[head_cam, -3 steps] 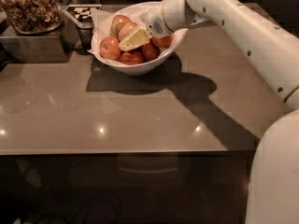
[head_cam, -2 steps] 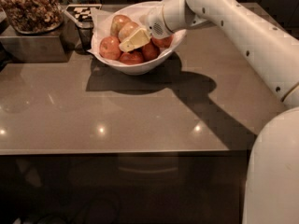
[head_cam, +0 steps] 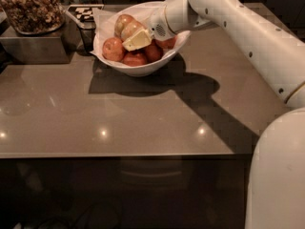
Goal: Pick apple from white bowl
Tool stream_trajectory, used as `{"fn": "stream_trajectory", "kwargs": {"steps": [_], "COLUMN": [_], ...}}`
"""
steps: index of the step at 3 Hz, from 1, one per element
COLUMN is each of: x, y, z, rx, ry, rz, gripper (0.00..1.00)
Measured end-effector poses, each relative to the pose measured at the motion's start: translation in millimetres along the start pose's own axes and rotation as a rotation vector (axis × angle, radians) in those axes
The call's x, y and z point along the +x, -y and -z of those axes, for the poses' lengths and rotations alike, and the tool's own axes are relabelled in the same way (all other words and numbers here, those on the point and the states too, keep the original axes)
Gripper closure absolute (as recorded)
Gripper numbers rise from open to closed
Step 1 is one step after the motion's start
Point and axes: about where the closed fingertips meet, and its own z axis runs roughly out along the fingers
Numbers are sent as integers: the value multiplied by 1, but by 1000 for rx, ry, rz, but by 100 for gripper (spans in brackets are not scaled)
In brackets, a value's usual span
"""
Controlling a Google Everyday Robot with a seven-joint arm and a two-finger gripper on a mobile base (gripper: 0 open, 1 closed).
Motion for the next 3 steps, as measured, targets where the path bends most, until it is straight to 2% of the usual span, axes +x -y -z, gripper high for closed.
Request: {"fn": "stream_trajectory", "kwargs": {"steps": [1,2,3], "x": [-1,-19,-42], "y": [0,-4,-24], "z": [2,21,62], "rx": [-5,-19,-77], "ry": [4,79,174], "rz": [2,7,5], "gripper": [86,100,100]}}
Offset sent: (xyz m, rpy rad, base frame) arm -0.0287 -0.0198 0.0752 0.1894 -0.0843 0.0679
